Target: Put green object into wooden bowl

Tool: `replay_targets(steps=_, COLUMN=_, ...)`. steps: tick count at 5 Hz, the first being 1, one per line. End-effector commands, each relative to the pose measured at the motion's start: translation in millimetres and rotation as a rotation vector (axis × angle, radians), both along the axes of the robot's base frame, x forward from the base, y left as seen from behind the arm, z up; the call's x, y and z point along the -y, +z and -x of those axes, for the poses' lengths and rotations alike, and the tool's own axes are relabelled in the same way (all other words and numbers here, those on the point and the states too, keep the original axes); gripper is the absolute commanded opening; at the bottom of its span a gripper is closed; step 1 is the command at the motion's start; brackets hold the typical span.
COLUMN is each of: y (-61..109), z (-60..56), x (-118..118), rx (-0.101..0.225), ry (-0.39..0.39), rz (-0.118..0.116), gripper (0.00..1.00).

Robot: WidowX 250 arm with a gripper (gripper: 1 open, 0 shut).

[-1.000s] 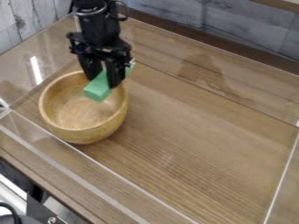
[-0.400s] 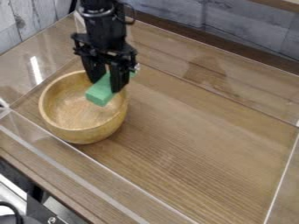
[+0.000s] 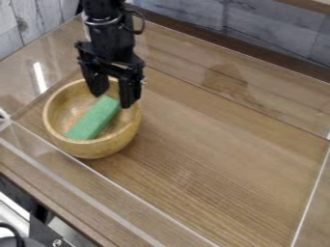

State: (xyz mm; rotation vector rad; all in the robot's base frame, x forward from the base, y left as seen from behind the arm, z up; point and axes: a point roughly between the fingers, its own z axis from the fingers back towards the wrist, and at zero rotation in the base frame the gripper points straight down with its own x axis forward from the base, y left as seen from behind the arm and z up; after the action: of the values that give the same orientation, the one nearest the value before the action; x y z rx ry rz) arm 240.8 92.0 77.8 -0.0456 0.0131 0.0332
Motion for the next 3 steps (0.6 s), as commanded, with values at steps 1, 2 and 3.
replay_targets(steps=1, y=17.5, z=-4.5, x=-10.1, rx=0.031, ry=0.045, rz=-0.003, gripper=1.00)
replay_targets(steps=2, y=27.7, z=-5.9, x=-15.1, rx=0.040, ry=0.106, rz=0.000, gripper=1.00)
replay_targets(steps=3, y=30.8, z=-1.6, x=1.3, rx=0.047, ry=0.107, rz=0.000, gripper=1.00)
